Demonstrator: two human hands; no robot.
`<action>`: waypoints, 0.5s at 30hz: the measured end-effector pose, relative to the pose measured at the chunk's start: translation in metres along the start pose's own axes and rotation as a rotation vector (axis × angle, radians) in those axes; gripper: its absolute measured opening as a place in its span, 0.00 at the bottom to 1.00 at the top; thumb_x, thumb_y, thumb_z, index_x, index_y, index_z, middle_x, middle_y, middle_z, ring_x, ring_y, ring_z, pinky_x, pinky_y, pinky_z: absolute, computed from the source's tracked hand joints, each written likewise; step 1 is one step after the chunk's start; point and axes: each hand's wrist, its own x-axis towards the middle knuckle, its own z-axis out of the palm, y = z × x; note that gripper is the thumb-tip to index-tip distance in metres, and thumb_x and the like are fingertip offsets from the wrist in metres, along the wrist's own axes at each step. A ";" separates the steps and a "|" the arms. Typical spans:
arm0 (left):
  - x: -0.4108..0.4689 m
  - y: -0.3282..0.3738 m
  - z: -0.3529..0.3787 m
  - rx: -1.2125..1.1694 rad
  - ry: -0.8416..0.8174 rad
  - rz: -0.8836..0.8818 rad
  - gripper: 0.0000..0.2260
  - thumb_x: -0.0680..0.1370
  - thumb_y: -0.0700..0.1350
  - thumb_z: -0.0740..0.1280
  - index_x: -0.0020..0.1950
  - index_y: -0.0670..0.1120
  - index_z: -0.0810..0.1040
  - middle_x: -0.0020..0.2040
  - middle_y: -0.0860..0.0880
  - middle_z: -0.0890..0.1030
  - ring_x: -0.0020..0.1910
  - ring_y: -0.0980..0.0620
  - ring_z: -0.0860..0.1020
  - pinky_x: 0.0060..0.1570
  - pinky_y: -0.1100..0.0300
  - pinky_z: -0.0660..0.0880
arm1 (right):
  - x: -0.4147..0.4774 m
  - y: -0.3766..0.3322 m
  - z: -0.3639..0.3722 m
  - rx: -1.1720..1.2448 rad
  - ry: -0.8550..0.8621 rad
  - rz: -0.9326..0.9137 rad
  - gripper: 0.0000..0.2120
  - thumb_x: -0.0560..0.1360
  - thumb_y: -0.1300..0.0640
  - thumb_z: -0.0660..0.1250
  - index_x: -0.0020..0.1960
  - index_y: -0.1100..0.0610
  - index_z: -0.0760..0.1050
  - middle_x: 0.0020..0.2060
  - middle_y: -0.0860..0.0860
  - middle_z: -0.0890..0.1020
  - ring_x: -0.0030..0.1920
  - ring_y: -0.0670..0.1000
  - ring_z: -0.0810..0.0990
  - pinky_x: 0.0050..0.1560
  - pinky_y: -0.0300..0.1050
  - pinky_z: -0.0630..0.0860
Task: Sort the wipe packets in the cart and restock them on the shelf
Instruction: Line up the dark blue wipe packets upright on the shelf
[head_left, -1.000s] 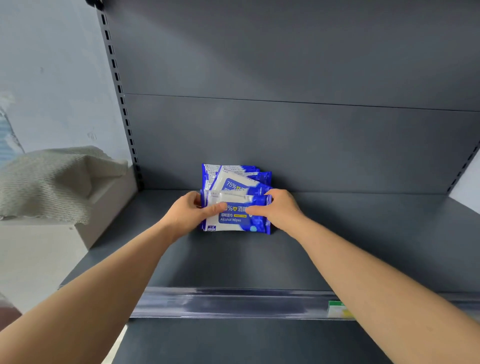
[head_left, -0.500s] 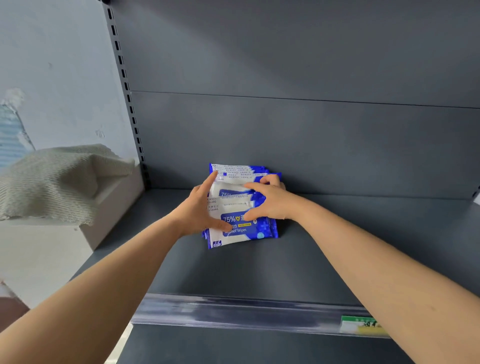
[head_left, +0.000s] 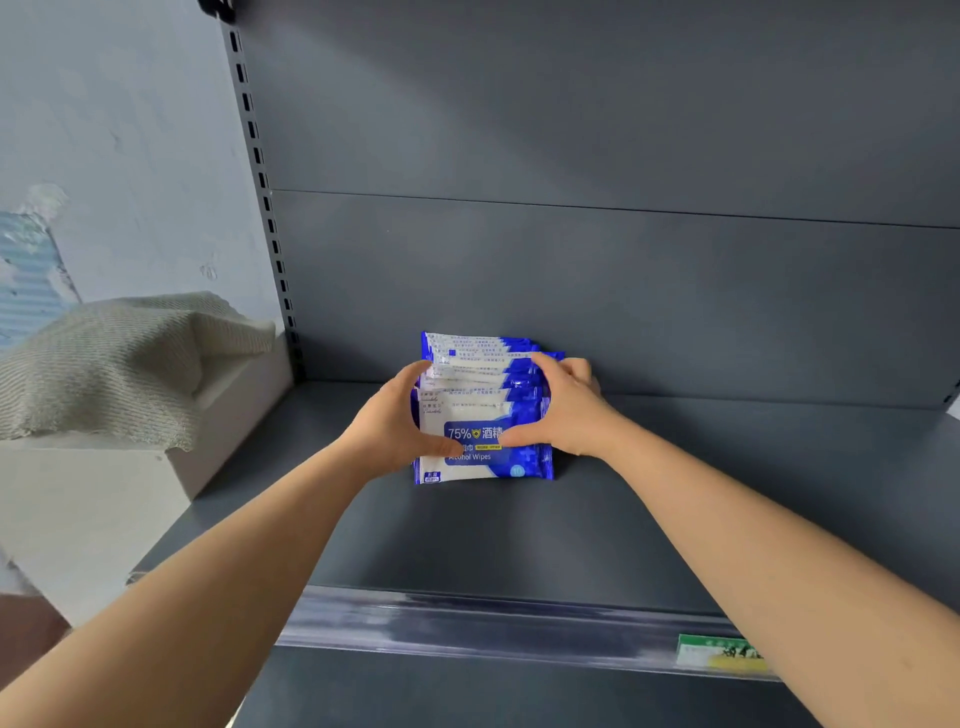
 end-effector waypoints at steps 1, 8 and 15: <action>-0.001 0.002 0.000 -0.042 -0.019 -0.019 0.45 0.63 0.45 0.81 0.73 0.53 0.58 0.58 0.54 0.76 0.47 0.57 0.79 0.38 0.66 0.76 | 0.002 0.001 -0.001 0.013 0.029 0.042 0.60 0.58 0.42 0.80 0.77 0.48 0.46 0.71 0.51 0.54 0.73 0.52 0.55 0.72 0.49 0.60; -0.005 0.002 0.002 -0.082 -0.155 -0.125 0.48 0.69 0.47 0.77 0.77 0.50 0.46 0.58 0.55 0.75 0.45 0.59 0.79 0.42 0.62 0.78 | 0.009 0.008 0.005 0.267 -0.113 0.109 0.61 0.48 0.43 0.83 0.72 0.50 0.53 0.67 0.44 0.72 0.62 0.46 0.75 0.63 0.49 0.74; -0.012 0.002 0.003 -0.143 -0.143 -0.115 0.47 0.71 0.44 0.75 0.77 0.53 0.44 0.58 0.56 0.74 0.43 0.60 0.79 0.42 0.63 0.75 | -0.002 0.007 0.004 0.228 -0.136 0.091 0.57 0.45 0.36 0.79 0.69 0.48 0.60 0.65 0.44 0.74 0.61 0.46 0.76 0.63 0.50 0.74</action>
